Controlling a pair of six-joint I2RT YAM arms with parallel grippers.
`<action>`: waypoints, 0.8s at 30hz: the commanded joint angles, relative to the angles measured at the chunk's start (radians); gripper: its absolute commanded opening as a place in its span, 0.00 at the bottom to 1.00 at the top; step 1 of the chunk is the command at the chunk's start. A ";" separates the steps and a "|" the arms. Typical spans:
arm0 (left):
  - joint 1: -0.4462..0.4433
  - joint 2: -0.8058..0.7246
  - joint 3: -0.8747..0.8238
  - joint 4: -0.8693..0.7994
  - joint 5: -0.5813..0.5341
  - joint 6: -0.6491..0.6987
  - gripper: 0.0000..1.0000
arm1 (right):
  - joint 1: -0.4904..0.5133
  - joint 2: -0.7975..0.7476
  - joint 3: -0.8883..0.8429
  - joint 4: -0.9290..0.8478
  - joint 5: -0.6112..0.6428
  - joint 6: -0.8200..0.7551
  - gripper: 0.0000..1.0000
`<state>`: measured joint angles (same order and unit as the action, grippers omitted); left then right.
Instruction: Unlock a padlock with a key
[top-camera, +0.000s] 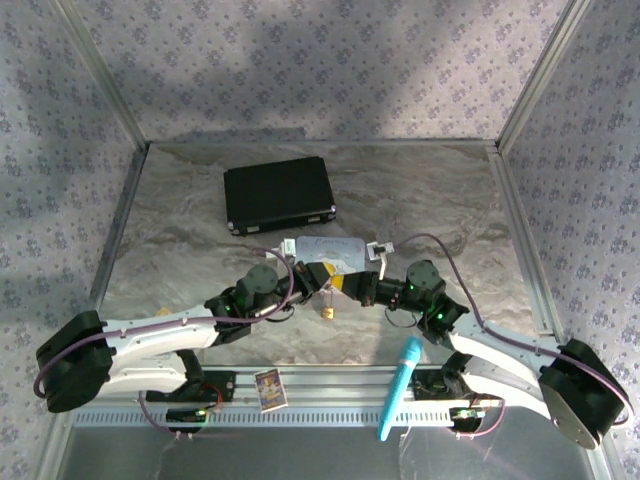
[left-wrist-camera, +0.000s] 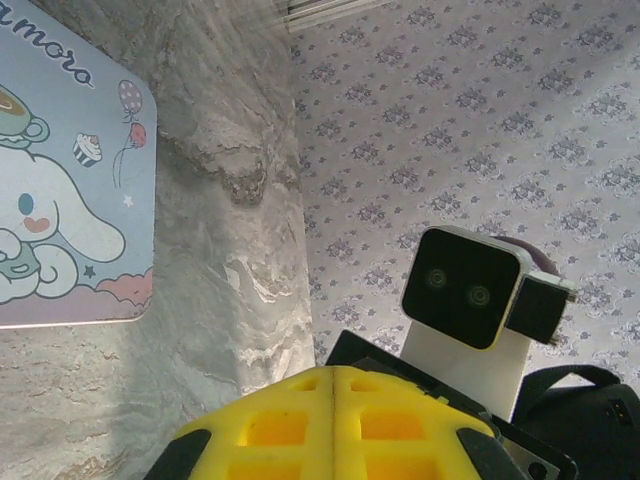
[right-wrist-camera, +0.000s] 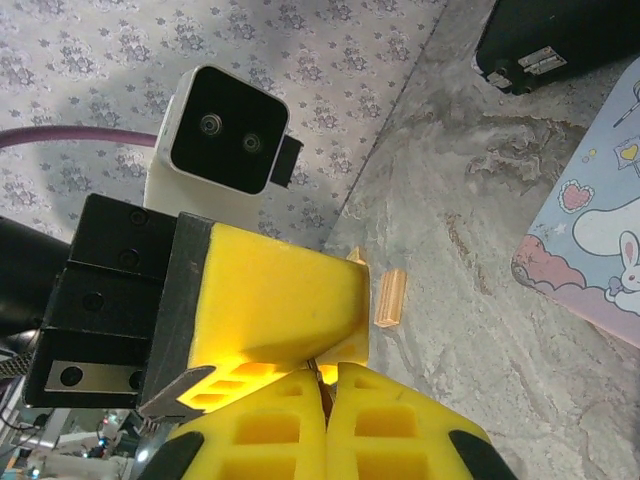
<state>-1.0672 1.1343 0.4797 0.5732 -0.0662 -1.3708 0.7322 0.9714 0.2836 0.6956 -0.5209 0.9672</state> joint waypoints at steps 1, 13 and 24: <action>-0.011 -0.017 0.016 0.007 0.003 0.013 0.00 | -0.003 -0.002 0.003 0.056 0.005 0.007 0.00; -0.011 -0.057 -0.026 -0.053 -0.067 -0.005 0.00 | -0.015 -0.015 0.004 0.017 0.009 0.013 0.00; -0.007 -0.114 -0.068 -0.104 -0.116 0.019 0.42 | -0.012 -0.029 0.031 -0.094 0.000 0.000 0.00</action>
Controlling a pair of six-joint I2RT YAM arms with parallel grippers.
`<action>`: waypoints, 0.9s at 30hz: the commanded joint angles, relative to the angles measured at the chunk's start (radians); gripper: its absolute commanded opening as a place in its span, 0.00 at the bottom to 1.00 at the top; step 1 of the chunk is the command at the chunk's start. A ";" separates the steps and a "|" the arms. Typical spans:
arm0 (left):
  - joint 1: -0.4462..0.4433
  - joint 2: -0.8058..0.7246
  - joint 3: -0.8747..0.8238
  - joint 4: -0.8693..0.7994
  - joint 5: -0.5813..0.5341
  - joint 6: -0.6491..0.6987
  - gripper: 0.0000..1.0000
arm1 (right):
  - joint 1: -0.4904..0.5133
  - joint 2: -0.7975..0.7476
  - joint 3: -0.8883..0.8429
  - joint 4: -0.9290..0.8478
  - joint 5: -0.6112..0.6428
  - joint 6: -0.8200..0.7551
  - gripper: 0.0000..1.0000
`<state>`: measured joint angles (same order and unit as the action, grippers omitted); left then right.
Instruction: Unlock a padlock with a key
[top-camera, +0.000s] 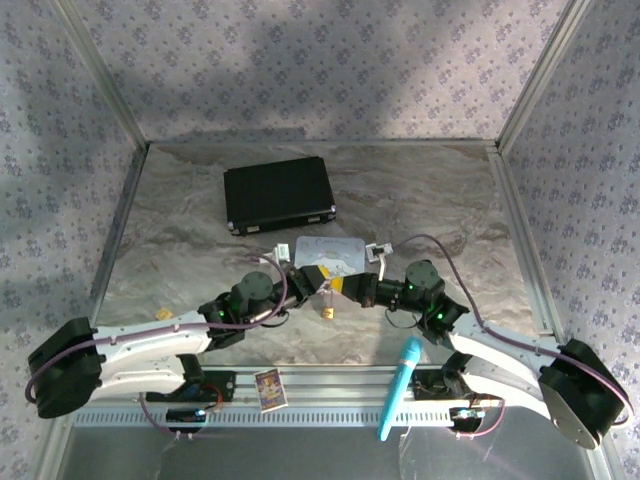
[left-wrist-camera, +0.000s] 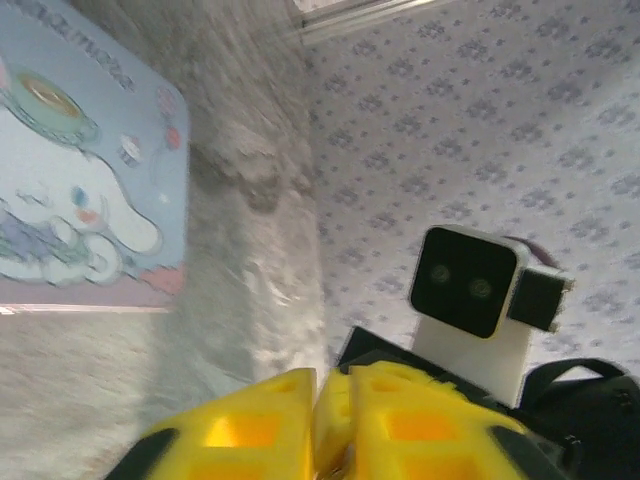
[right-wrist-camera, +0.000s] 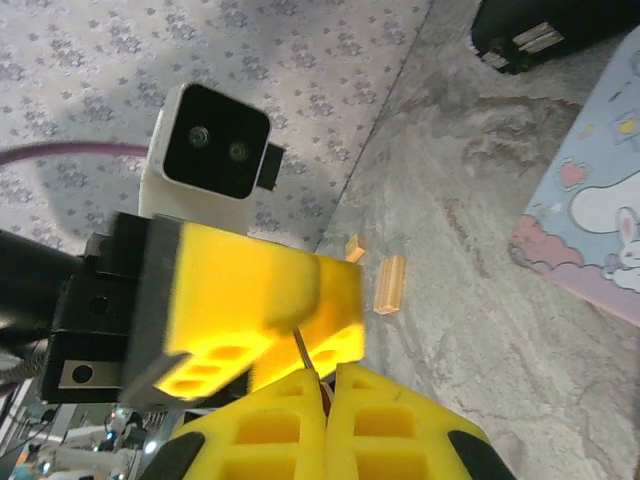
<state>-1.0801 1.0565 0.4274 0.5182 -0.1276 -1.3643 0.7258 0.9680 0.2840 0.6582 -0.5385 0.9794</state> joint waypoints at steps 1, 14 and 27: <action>0.009 -0.056 -0.019 -0.056 -0.065 0.039 0.62 | -0.006 -0.032 0.041 -0.111 0.026 -0.034 0.00; 0.060 -0.072 0.218 -0.682 -0.066 0.357 1.00 | -0.029 -0.008 0.237 -0.769 0.242 -0.314 0.00; 0.199 0.043 0.373 -0.865 0.074 0.629 1.00 | -0.202 0.072 0.278 -0.803 0.198 -0.257 0.00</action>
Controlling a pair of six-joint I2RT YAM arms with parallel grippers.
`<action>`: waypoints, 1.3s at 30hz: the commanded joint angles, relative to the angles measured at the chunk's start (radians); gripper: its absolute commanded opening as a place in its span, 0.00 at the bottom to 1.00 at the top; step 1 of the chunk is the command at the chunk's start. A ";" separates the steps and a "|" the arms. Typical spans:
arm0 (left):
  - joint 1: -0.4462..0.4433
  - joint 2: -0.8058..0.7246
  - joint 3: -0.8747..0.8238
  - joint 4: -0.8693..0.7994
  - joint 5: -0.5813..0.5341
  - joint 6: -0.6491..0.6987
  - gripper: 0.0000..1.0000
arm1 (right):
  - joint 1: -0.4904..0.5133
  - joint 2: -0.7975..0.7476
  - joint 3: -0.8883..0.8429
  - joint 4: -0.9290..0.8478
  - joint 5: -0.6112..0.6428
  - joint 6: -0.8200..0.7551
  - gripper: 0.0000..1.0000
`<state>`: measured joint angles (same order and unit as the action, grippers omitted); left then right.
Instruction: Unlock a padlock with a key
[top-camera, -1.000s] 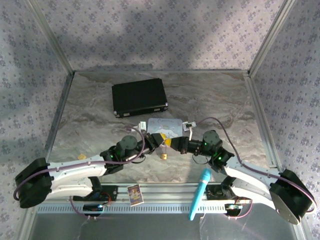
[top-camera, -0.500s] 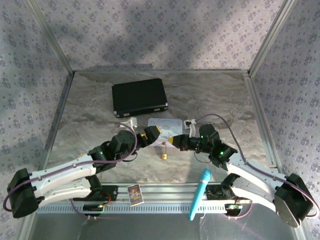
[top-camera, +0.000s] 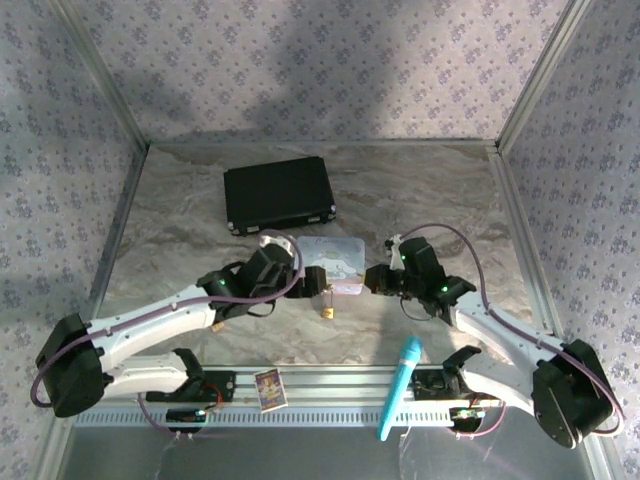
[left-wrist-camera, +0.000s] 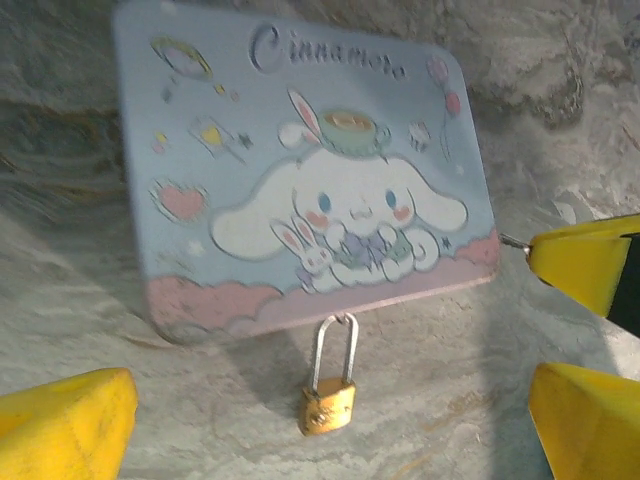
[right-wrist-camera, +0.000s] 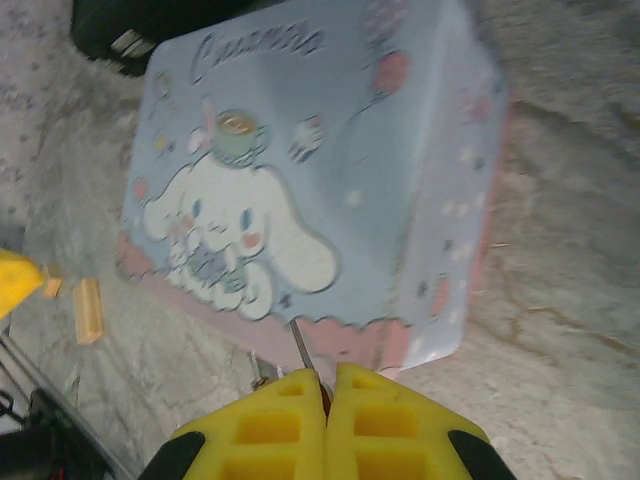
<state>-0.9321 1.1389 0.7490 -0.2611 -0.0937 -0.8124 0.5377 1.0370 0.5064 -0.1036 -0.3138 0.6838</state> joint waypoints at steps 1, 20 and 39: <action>0.059 -0.055 0.046 -0.102 0.033 0.061 1.00 | -0.008 -0.001 0.062 -0.047 -0.031 0.053 0.00; 0.054 0.066 0.008 0.092 0.180 0.002 0.63 | 0.051 -0.050 0.090 -0.219 -0.055 -0.064 0.00; -0.088 0.321 -0.005 0.269 0.058 0.047 0.56 | 0.152 -0.153 -0.064 -0.150 -0.034 0.063 0.00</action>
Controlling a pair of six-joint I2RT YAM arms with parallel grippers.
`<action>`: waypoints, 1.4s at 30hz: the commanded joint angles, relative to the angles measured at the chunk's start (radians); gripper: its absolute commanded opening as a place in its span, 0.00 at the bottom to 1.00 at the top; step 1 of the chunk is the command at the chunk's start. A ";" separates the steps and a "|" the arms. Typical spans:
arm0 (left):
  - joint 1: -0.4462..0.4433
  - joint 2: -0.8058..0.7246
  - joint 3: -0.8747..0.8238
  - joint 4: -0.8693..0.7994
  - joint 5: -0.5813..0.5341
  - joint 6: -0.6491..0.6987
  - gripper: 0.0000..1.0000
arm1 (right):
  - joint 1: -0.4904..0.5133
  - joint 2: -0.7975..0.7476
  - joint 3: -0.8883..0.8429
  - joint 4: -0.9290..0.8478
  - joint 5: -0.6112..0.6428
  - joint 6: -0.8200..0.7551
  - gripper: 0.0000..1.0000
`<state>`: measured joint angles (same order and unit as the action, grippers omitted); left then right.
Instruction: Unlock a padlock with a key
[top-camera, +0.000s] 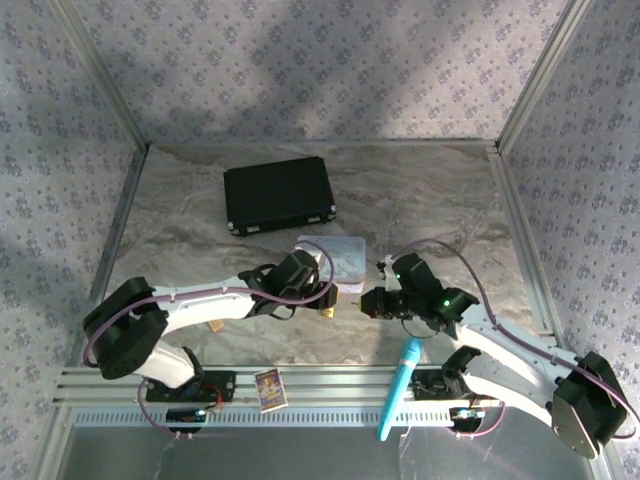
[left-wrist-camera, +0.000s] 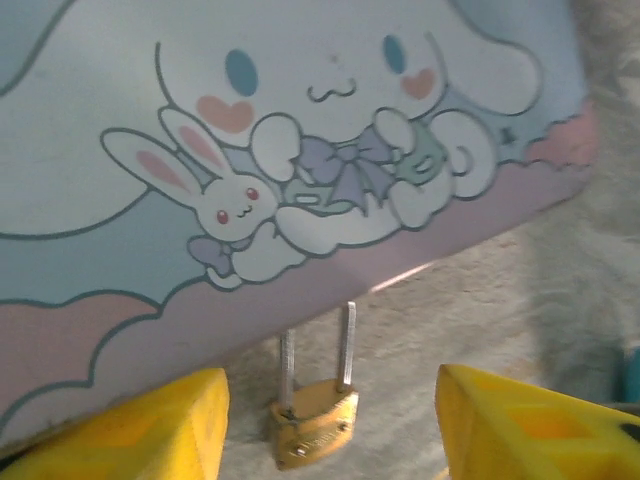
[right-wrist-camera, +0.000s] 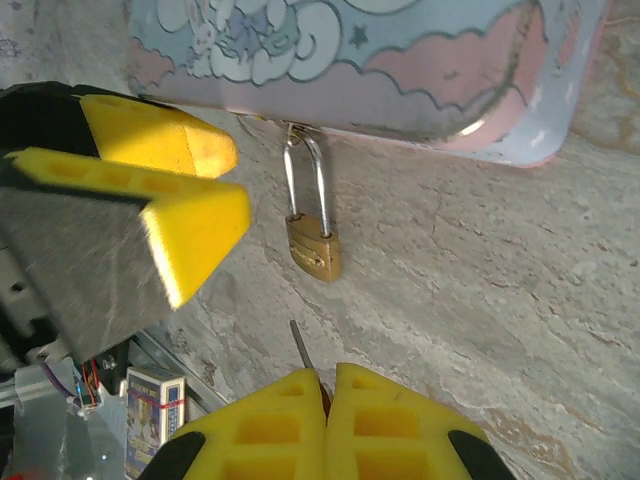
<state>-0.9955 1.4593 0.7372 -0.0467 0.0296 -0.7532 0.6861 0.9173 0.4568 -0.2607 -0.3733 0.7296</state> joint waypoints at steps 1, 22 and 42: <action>-0.025 0.001 0.006 0.049 -0.073 -0.019 0.57 | -0.001 -0.041 -0.019 0.006 0.030 0.021 0.00; 0.025 0.220 0.006 0.170 0.126 -0.119 0.50 | -0.040 -0.024 -0.074 0.037 0.023 0.057 0.00; -0.087 0.196 -0.026 0.157 -0.056 -0.263 0.24 | 0.036 -0.007 -0.131 0.166 0.114 0.183 0.00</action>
<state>-1.0641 1.6485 0.7227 0.1337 -0.0055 -0.9897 0.7120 0.9062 0.3386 -0.1276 -0.2893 0.8814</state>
